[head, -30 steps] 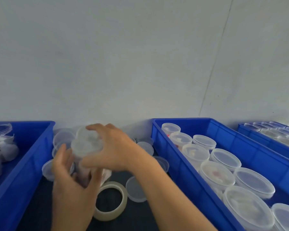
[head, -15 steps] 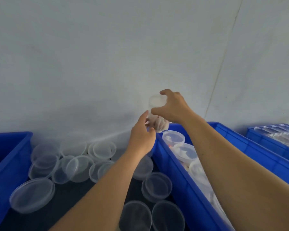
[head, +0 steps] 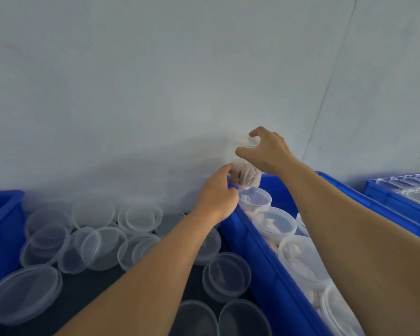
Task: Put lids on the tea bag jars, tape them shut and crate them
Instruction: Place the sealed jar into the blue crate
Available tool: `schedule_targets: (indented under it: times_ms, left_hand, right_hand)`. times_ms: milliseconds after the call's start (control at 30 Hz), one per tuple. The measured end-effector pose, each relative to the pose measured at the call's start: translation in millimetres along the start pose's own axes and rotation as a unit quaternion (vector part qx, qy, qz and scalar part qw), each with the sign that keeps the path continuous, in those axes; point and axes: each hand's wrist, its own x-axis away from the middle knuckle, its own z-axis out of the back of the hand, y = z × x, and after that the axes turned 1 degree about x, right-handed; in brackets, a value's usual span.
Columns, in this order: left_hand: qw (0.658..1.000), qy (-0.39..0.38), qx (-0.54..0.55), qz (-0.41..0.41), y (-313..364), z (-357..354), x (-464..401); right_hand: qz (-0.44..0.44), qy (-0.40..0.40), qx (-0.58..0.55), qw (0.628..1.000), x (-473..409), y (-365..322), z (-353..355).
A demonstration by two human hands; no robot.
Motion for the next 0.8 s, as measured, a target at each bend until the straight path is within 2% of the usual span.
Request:
schedule_targets:
  times_ms: [200,267,467,600,800]
  left_hand:
    - [0.991,-0.056,-0.124,-0.006,-1,-14,11]
    - [0.987,-0.046,-0.150,-0.022,-1,-19,15]
    - [0.994,-0.022,-0.105,-0.010,-8,-13,16]
    - [0.995,0.021,-0.094,-0.021,-10,-14,16]
    - [0.995,-0.002,-0.103,-0.016,-8,-14,14]
  right_hand:
    - [-0.019,0.077,-0.046,0.996,10,11,-5]
    - [-0.016,0.072,-0.033,0.997,13,12,-11]
    - [-0.011,0.017,0.003,1.000,16,9,-14]
    - [0.011,-0.005,0.040,0.999,15,1,-9]
    - [0.015,-0.006,0.052,0.999,19,3,-4]
